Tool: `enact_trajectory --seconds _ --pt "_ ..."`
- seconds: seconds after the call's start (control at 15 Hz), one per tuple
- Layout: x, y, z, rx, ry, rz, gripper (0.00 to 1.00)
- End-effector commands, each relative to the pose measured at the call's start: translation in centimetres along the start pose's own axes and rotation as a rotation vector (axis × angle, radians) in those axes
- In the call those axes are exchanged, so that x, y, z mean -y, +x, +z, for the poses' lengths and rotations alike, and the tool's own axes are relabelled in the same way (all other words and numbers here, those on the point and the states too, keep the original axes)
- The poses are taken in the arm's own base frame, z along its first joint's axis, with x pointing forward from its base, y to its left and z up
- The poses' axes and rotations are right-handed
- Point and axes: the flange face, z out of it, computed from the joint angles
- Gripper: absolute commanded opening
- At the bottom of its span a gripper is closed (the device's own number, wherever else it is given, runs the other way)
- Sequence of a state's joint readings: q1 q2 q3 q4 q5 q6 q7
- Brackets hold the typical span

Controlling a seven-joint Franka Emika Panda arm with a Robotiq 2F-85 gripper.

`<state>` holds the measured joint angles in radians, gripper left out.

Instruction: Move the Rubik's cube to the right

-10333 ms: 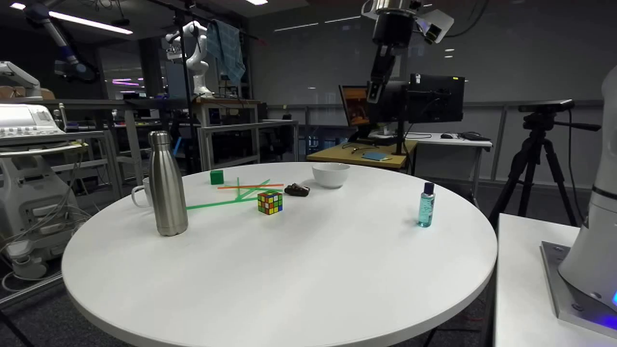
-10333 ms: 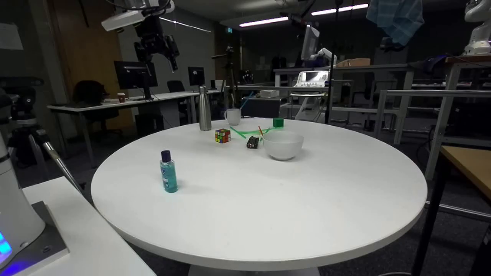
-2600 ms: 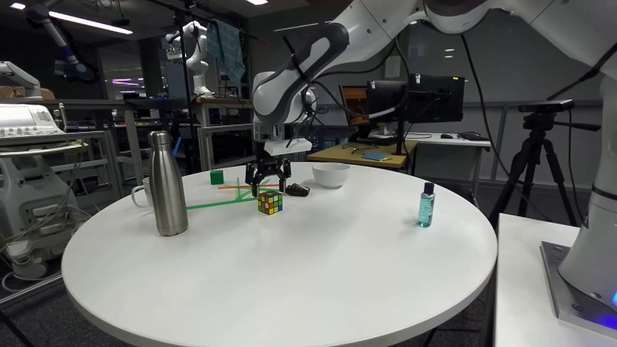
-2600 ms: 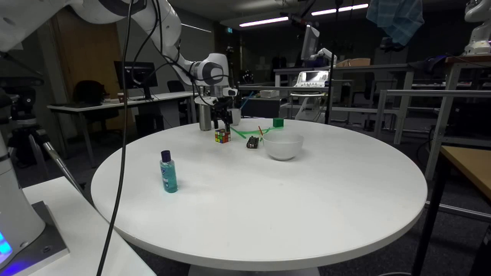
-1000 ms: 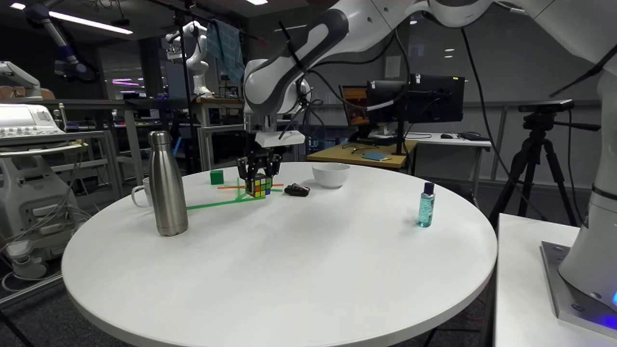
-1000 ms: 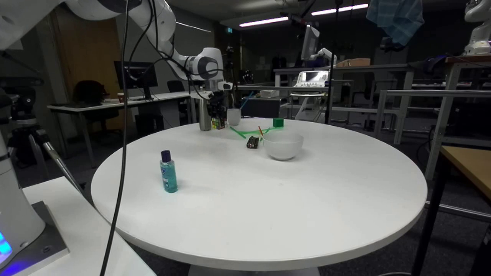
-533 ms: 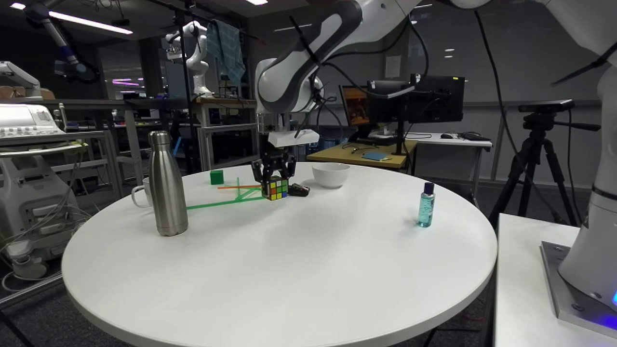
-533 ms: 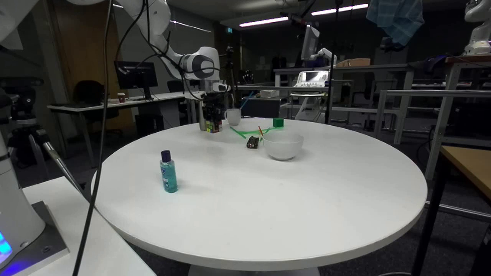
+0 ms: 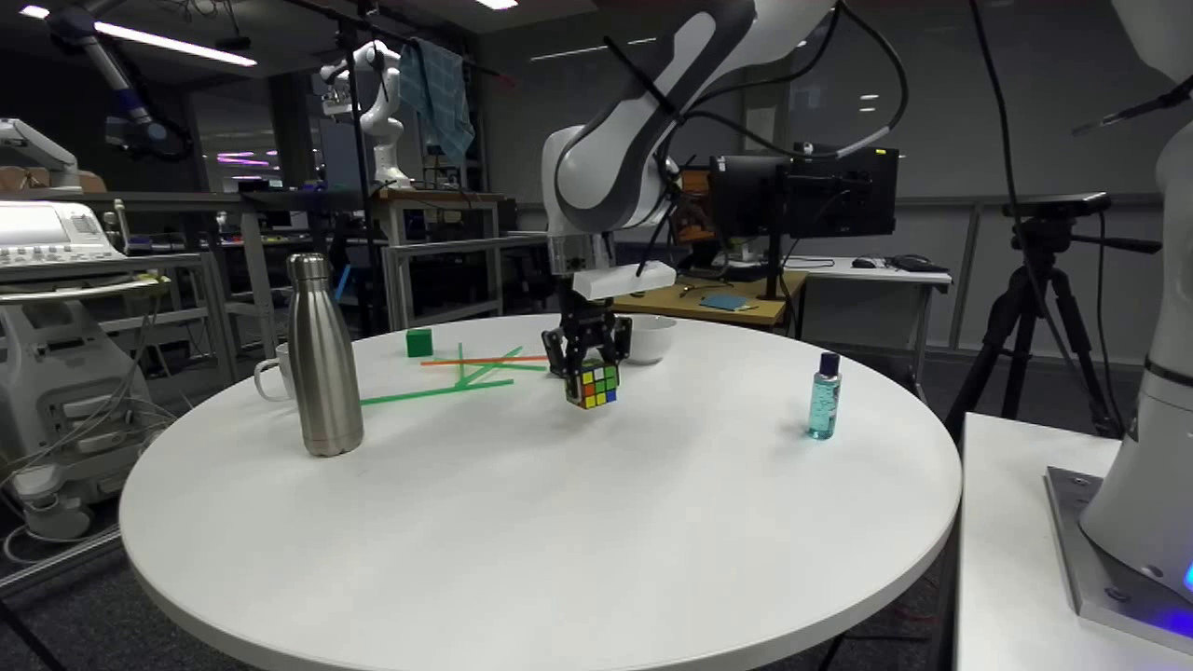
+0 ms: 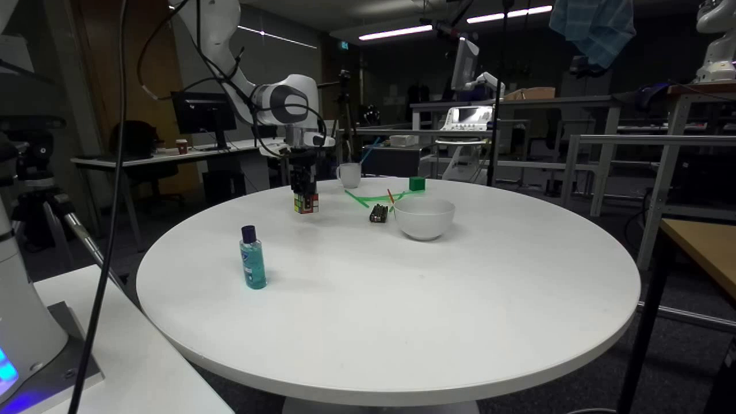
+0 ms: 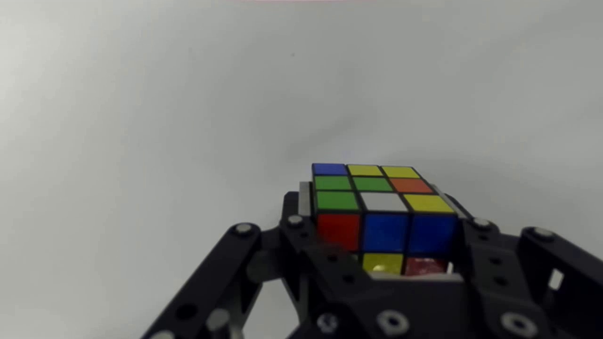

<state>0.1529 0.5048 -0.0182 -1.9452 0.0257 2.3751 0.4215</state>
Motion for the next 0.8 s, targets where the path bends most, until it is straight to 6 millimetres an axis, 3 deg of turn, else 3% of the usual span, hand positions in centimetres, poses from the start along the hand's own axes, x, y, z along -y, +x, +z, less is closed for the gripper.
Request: enact_trajectory --seconds 0.0,0.73 --pt "-2.5 -3.8 -1.0 -0.001 0.029 0.077 0.34" --pt "-6.3 -11.4 -1.2 -0.009 0.082 0.217 0.34"
